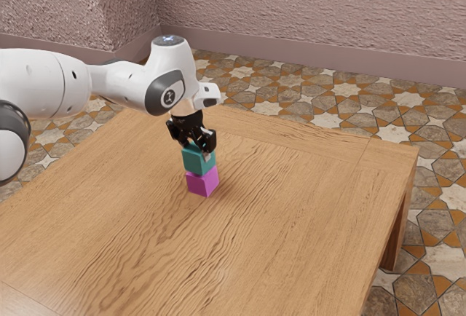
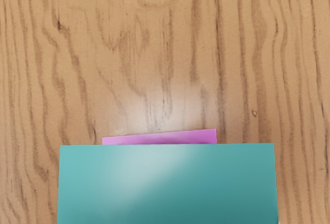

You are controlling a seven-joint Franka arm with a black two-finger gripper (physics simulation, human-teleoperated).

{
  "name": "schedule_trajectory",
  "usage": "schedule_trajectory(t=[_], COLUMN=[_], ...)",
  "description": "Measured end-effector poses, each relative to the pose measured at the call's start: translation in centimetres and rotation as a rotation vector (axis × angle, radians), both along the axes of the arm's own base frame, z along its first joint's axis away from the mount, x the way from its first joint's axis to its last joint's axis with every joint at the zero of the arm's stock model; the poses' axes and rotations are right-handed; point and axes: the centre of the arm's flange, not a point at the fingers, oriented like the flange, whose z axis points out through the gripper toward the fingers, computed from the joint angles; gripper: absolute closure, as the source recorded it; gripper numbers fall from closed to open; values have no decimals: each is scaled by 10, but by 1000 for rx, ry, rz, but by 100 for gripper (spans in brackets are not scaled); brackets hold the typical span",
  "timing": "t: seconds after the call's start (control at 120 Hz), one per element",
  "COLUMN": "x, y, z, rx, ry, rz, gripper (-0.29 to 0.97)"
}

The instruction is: Pick up the blue block with one arm, and put the blue block on the pink block with one arm

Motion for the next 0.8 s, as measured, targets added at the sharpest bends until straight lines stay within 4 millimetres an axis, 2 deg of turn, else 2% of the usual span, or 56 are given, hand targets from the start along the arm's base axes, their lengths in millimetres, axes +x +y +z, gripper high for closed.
schedule_trajectory(t=[0.467,0.6,0.733,0.8], x=[2,2,2,5], y=[0,0,0,1], z=[4,4,5,28], rx=[-1,-4,-8,-8], ry=[-9,-8,-8,-21], rz=[-1,-2,-3,-1], gripper=[31,17,9,7])
